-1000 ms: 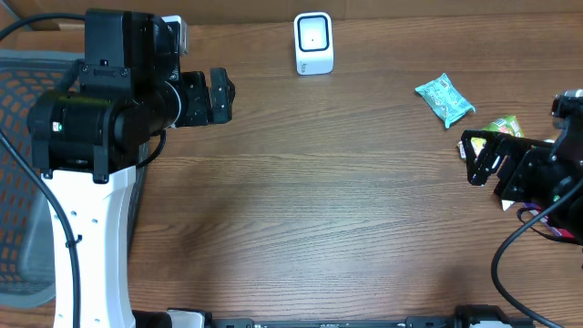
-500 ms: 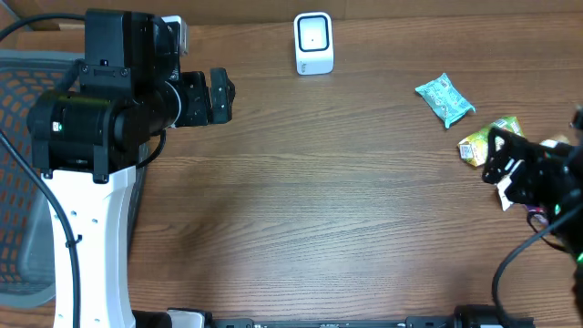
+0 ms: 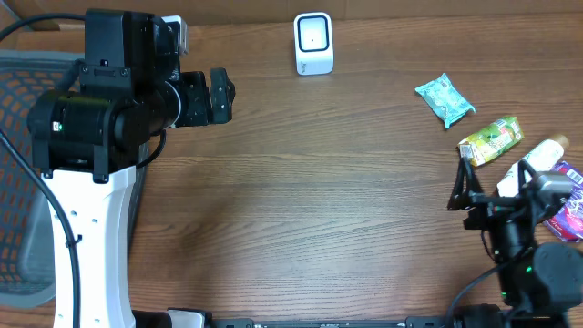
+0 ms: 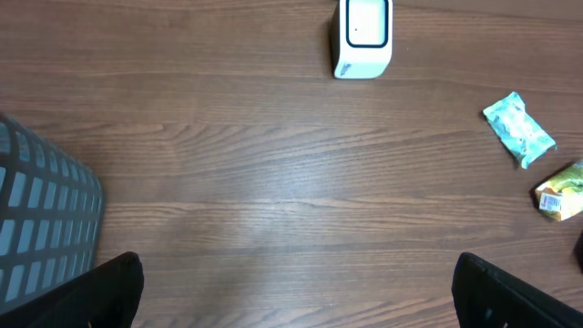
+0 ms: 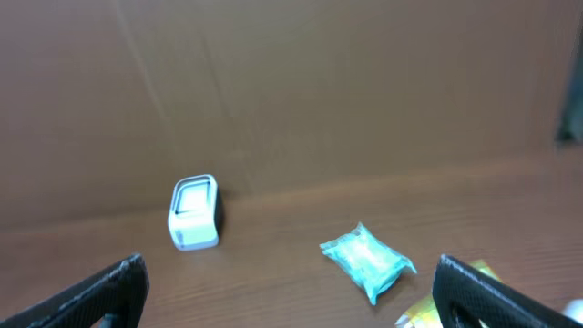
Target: Scan the item barcode
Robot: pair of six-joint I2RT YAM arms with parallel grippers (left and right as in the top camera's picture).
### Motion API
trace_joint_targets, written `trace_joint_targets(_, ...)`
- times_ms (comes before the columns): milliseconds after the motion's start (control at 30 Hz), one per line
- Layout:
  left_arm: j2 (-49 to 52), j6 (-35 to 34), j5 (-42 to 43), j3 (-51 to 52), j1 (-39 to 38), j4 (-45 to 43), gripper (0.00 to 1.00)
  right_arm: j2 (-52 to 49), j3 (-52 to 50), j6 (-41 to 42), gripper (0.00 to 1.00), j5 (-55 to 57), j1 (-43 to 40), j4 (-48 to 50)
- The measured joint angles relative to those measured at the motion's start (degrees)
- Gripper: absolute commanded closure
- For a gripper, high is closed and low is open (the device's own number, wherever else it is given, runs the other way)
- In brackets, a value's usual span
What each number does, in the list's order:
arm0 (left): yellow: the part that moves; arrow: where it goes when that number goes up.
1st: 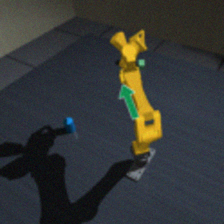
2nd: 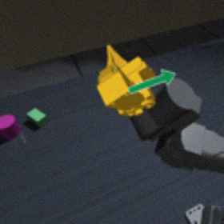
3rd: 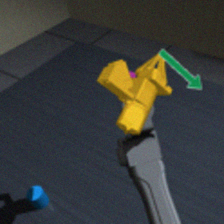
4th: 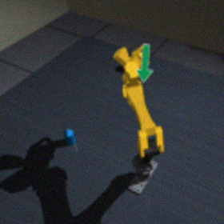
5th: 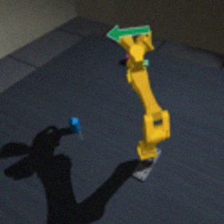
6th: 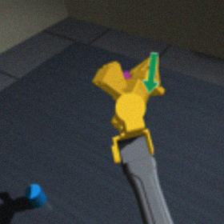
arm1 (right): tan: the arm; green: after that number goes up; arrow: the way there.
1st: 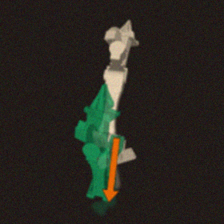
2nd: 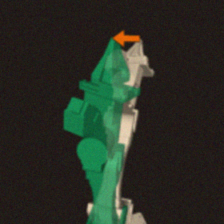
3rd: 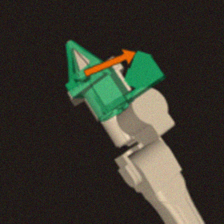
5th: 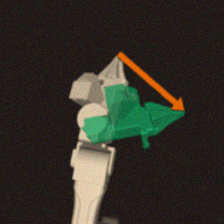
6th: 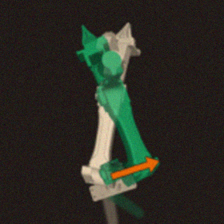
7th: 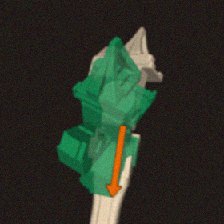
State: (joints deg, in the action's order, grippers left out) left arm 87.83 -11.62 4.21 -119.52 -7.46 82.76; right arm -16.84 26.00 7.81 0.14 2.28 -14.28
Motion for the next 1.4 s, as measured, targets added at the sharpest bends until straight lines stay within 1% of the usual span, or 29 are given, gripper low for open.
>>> trace_joint_targets(33, 0.0, 0.0, 0.0, 0.0, 0.0, 0.0, 0.00, 1.9, -3.7, -0.1, 0.00, -0.9, 0.0, 3.8)
trace_joint_targets(133, 0.0, 0.0, 0.0, 0.0, 0.0, 0.0, 0.01, 5.4, -11.5, -0.3, 0.00, -2.8, 0.0, 11.2)
trace_joint_targets(200, 0.0, 0.0, 0.0, 0.0, 0.0, 0.0, 0.00, 7.1, -15.7, -0.4, 0.00, -3.7, 0.1, 14.6)
trace_joint_targets(300, 0.0, 0.0, 0.0, 0.0, 0.0, 0.0, 0.01, 9.9, -21.1, -0.4, 0.00, -4.3, 0.7, 16.8)
trace_joint_targets(433, 0.0, 0.0, 0.0, 0.0, 0.0, 0.0, 0.00, 13.1, -24.8, -0.4, 0.00, -4.3, 2.2, 15.9)
trace_joint_targets(533, 0.0, 0.0, 0.0, 0.0, 0.0, 0.0, 0.00, 15.4, -24.9, -0.4, 0.00, -3.6, 3.5, 13.0)
trace_joint_targets(700, 0.0, 0.0, 0.0, 0.0, 0.0, 0.0, 0.00, 16.1, -24.9, -0.4, 0.00, -2.3, 4.2, 9.1)
trace_joint_targets(1400, 0.0, 0.0, 0.0, 0.0, 0.0, 0.0, 0.01, 16.1, -24.9, -0.4, 0.00, -1.6, 4.1, 9.1)
